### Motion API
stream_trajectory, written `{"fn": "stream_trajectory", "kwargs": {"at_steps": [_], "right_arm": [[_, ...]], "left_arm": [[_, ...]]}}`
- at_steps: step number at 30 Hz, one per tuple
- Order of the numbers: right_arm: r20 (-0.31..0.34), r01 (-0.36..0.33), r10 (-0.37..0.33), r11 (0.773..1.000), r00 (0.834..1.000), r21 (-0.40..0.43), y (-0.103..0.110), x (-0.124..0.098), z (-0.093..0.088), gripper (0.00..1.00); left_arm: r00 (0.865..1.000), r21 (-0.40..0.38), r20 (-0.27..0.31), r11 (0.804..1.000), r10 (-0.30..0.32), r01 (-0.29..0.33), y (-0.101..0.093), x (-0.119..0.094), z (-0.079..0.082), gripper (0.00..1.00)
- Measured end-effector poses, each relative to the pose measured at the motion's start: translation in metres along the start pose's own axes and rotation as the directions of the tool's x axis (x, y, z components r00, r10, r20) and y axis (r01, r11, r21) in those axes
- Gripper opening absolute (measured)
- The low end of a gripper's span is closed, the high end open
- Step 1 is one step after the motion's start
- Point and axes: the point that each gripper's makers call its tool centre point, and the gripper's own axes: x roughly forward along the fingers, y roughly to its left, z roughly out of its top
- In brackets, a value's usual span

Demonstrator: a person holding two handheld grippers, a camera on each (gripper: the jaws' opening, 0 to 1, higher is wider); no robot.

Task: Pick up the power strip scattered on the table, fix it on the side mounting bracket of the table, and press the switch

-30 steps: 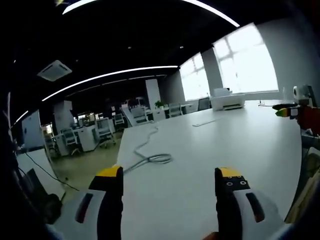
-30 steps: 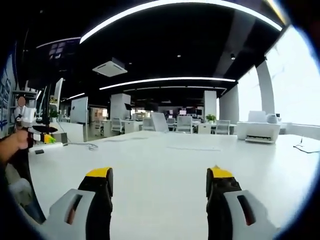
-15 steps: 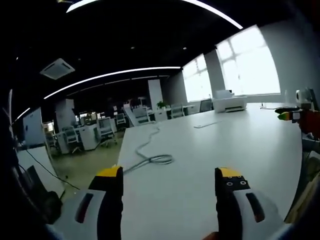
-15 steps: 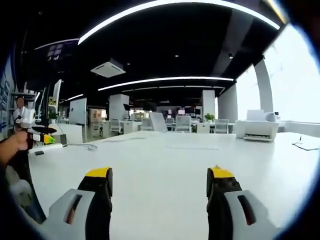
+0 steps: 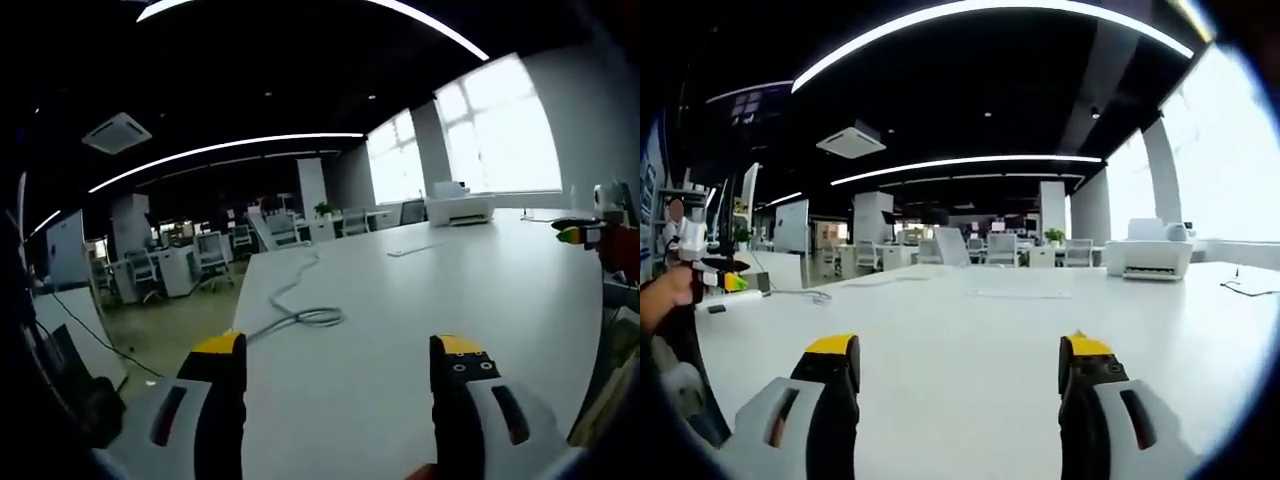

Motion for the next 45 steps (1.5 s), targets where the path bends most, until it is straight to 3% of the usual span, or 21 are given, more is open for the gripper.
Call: {"fn": "stream_trajectory", "kwargs": {"at_steps": [13, 23, 30, 45], "right_arm": [[0.003, -0.001, 0.001, 1.000, 1.000, -0.027, 0.009, -0.001, 0.009, 0.79], [0.011, -0.007, 0.008, 1.000, 1.000, -0.029, 0.016, -0.005, 0.013, 0.79], [0.019, 0.002, -0.001, 1.000, 1.000, -0.014, 0.007, -0.014, 0.015, 0.78], [0.062, 0.010, -0.009, 1.000, 0.998, -0.017, 0.005, -0.029, 0.033, 0.78]], "left_arm": [[1.000, -0.021, -0.001, 1.000, -0.001, 0.001, 0.004, -0.004, -0.005, 0.78], [1.000, -0.025, 0.014, 1.000, -0.005, 0.006, 0.001, -0.008, 0.001, 0.78], [1.000, -0.026, 0.004, 1.000, -0.006, 0.006, -0.003, -0.007, 0.006, 0.78], [1.000, -0.030, 0.030, 0.999, -0.011, 0.012, -0.010, -0.014, 0.020, 0.78]]}}
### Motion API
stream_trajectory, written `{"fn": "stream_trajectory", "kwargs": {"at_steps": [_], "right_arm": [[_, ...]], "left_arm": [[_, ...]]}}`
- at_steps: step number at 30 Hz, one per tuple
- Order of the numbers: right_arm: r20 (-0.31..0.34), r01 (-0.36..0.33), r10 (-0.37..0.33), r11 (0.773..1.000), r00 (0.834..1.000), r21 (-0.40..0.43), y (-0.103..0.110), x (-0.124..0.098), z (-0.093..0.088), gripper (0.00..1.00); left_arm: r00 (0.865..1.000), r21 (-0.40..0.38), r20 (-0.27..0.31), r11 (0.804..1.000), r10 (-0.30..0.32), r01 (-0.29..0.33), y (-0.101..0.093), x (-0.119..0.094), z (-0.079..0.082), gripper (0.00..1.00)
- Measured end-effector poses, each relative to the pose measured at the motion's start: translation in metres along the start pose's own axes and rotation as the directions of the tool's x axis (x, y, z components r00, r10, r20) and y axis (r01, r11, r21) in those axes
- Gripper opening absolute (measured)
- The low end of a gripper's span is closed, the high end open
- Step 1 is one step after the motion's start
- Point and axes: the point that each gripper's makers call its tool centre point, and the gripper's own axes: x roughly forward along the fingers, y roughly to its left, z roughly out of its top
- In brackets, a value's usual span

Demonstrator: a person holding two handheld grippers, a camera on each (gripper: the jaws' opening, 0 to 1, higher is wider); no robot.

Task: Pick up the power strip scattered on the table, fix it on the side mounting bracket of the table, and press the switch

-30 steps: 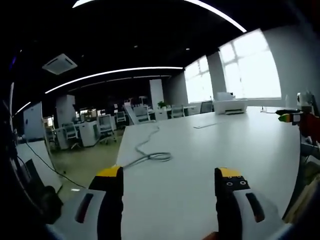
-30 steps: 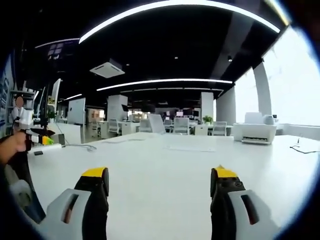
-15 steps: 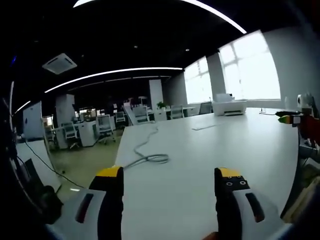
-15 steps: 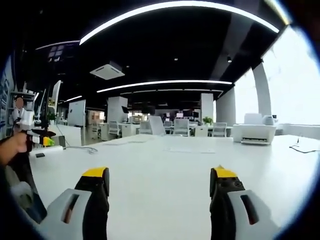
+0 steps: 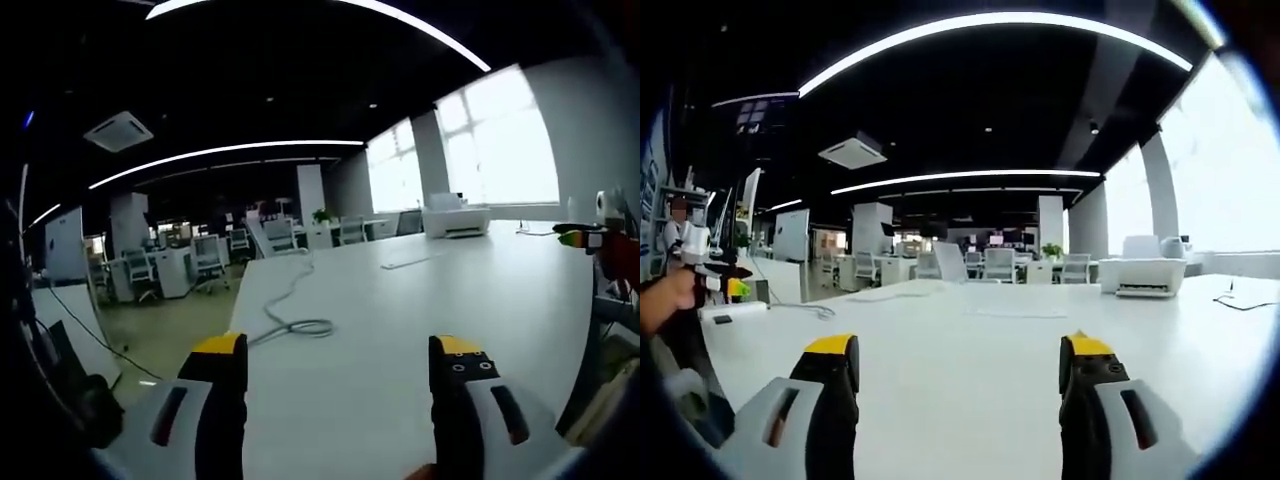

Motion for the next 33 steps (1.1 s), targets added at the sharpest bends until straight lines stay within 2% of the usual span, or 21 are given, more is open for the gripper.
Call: {"fn": "stream_trajectory", "kwargs": {"at_steps": [10, 18, 29, 33], "right_arm": [[0.011, 0.004, -0.004, 1.000, 1.000, -0.009, -0.004, -0.004, 0.006, 0.78], [-0.002, 0.006, -0.006, 1.000, 1.000, -0.006, -0.010, -0.004, 0.006, 0.77], [0.020, 0.008, -0.008, 1.000, 1.000, -0.015, -0.011, -0.010, 0.026, 0.77], [0.025, 0.008, -0.007, 1.000, 1.000, -0.017, -0.009, -0.012, 0.029, 0.76]], "left_arm": [[1.000, -0.005, -0.004, 1.000, 0.005, -0.005, 0.001, -0.001, -0.001, 0.78], [1.000, 0.011, -0.005, 1.000, 0.001, -0.001, -0.001, 0.003, 0.007, 0.78], [1.000, 0.001, 0.026, 1.000, 0.001, -0.001, -0.001, -0.004, 0.024, 0.77], [1.000, 0.003, 0.027, 1.000, -0.001, 0.001, -0.002, -0.007, 0.025, 0.77]]}}
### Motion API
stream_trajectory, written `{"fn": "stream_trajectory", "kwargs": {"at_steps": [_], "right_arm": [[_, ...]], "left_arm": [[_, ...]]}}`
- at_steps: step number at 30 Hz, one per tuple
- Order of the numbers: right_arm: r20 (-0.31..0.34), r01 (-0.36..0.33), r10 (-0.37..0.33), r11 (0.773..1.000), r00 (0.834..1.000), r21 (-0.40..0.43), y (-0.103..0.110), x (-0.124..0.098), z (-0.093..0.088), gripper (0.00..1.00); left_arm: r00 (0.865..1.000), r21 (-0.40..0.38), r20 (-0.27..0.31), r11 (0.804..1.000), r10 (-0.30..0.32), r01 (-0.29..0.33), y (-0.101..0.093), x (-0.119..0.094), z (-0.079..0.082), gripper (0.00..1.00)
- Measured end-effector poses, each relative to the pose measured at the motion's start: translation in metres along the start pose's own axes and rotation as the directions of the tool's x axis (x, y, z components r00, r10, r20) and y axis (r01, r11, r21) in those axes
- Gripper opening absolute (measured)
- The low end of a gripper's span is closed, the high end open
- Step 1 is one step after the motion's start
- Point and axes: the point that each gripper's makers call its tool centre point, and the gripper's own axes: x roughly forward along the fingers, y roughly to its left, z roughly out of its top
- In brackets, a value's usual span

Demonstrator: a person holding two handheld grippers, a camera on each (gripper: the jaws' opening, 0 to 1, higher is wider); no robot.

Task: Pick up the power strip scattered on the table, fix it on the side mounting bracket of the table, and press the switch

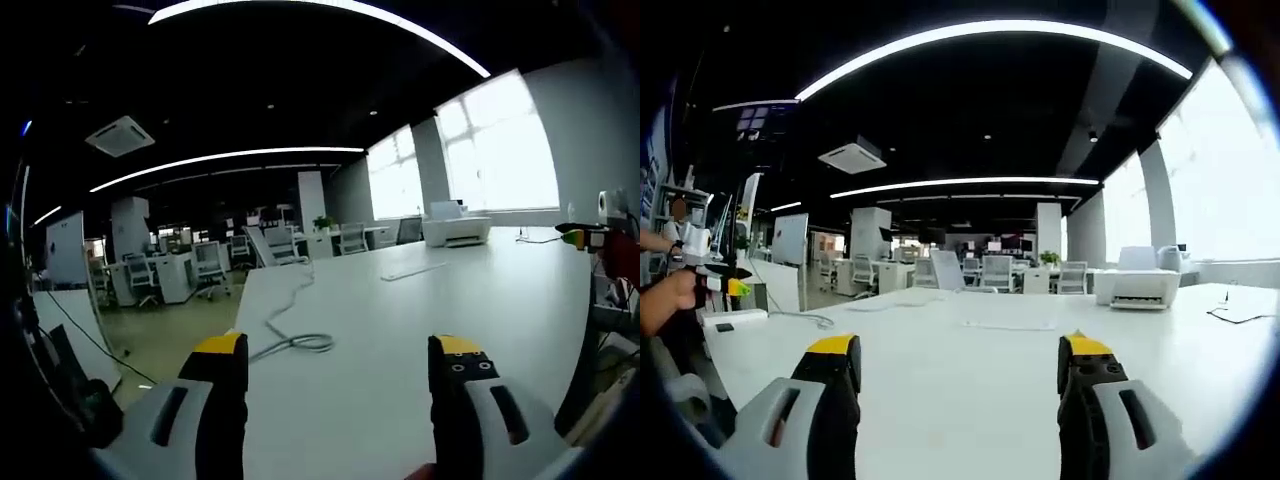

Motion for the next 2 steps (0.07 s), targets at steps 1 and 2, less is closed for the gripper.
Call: {"fn": "stream_trajectory", "kwargs": {"at_steps": [1, 2], "right_arm": [[0.001, -0.001, 0.001, 1.000, 1.000, 0.000, 0.0003, -0.0003, 0.0009, 0.76], [0.002, -0.002, 0.002, 1.000, 1.000, 0.000, 0.0006, -0.0005, 0.0018, 0.76]], "left_arm": [[1.000, 0.003, -0.004, 1.000, -0.001, 0.001, 0.0002, -0.0009, -0.0004, 0.77], [1.000, 0.004, -0.006, 1.000, 0.000, 0.000, 0.0007, -0.0014, -0.0003, 0.77]]}}
